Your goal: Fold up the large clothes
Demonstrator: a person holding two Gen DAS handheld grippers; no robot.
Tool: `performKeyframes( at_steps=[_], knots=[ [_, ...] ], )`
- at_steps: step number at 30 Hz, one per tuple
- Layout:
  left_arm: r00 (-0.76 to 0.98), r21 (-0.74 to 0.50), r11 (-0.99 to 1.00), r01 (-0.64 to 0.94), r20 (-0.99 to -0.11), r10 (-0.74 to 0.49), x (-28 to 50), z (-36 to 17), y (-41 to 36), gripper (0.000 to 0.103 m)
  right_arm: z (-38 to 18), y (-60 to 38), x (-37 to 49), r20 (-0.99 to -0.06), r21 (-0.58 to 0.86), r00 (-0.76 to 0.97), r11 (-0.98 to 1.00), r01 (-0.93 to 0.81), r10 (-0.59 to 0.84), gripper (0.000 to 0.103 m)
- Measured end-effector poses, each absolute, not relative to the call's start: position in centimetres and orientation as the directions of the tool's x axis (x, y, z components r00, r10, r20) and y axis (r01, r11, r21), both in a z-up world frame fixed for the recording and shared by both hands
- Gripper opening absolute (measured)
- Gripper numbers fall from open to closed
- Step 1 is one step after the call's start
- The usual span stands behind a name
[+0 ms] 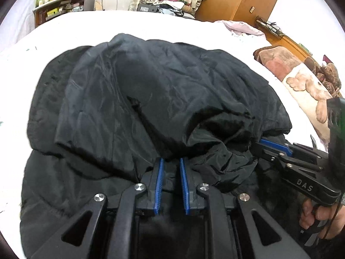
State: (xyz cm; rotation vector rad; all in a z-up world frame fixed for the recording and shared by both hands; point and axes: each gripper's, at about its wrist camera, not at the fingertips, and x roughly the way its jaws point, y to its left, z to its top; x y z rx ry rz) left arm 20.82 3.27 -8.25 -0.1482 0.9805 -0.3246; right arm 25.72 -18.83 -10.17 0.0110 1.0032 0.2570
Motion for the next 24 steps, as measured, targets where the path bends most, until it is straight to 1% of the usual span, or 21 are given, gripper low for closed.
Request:
performKeyframes(
  at_steps=[4, 6, 8, 10, 15, 16, 18, 24],
  knots=[
    [0.537, -0.263, 0.940, 0.216, -0.772, -0.340, 18.5, -6.6, 3.6, 0.017, -7.9, -19.2, 23.2, -0.809, 0.120, 0.544, 0.969, -0.217, 0.222, 0.022],
    [0.553, -0.264, 0.939, 0.220, -0.760, -0.343, 17.0, -5.7, 3.8, 0.017, -6.7, -19.6, 21.6, -0.795, 0.126, 0.561, 0.968, -0.216, 0.229, 0.024],
    [0.568, -0.259, 0.940, 0.220, -0.750, -0.339, 15.7, -4.8, 3.9, 0.017, -5.9, -19.9, 20.0, -0.784, 0.135, 0.574, 0.967, -0.215, 0.237, 0.033],
    [0.582, -0.254, 0.941, 0.222, -0.740, -0.337, 14.3, -3.9, 4.1, 0.017, -5.1, -20.2, 18.5, -0.774, 0.142, 0.585, 0.967, -0.214, 0.243, 0.035],
    [0.607, -0.236, 0.948, 0.215, -0.728, -0.319, 11.2, -2.2, 4.7, 0.018, -3.6, -20.9, 15.3, -0.760, 0.144, 0.599, 0.965, -0.221, 0.251, 0.036],
    [0.610, -0.235, 0.949, 0.212, -0.727, -0.316, 10.6, -1.8, 4.9, 0.020, -3.3, -20.9, 14.4, -0.758, 0.140, 0.601, 0.964, -0.228, 0.252, 0.036],
    [0.619, -0.234, 0.951, 0.201, -0.722, -0.308, 9.3, -1.2, 5.3, 0.029, -3.0, -20.7, 13.5, -0.759, 0.130, 0.603, 0.965, -0.228, 0.245, 0.036],
    [0.640, -0.211, 0.959, 0.190, -0.714, -0.284, 5.8, 0.2, 6.0, 0.030, -1.8, -20.8, 9.8, -0.752, 0.141, 0.609, 0.964, -0.227, 0.253, 0.036]
  ],
)
